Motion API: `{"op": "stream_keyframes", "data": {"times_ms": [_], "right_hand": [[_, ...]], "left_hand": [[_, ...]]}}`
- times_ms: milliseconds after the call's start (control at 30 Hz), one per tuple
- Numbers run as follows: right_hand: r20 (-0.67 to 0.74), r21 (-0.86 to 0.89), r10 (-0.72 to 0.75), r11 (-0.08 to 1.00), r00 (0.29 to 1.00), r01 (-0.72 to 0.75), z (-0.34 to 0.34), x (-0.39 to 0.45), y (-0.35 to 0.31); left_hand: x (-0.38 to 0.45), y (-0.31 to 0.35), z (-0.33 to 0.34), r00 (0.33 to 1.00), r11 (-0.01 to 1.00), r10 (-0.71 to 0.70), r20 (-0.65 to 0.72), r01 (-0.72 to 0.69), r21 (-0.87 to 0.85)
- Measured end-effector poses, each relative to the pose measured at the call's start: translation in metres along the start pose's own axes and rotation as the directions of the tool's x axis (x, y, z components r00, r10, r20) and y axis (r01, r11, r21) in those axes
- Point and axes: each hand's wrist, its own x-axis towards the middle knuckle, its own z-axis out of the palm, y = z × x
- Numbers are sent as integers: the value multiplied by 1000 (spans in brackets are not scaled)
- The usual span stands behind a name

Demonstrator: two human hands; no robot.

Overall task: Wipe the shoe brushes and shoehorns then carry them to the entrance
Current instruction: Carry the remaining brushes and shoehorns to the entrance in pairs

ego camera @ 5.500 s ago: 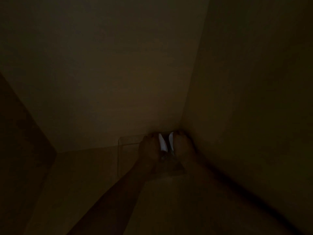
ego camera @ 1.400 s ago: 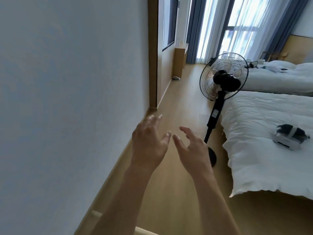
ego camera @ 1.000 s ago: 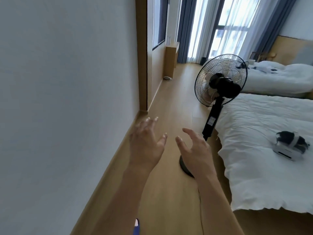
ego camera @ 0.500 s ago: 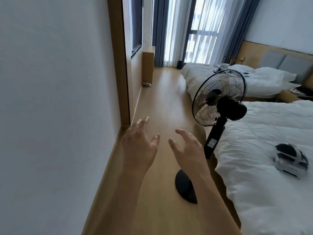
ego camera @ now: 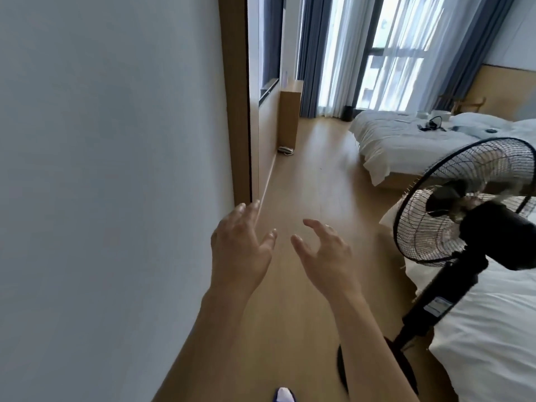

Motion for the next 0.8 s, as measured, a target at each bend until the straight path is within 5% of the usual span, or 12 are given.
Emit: {"op": "stream_keyframes", "data": {"times_ms": [433, 800], "right_hand": [[75, 9, -51, 999, 996, 50, 17, 272, 32], [-27, -26, 118, 993, 993, -119, 9, 428, 120]], "left_hand": [[244, 17, 104, 998, 997, -65, -3, 65, 45], [408, 50, 233, 989, 999, 40, 140, -37, -24]]}}
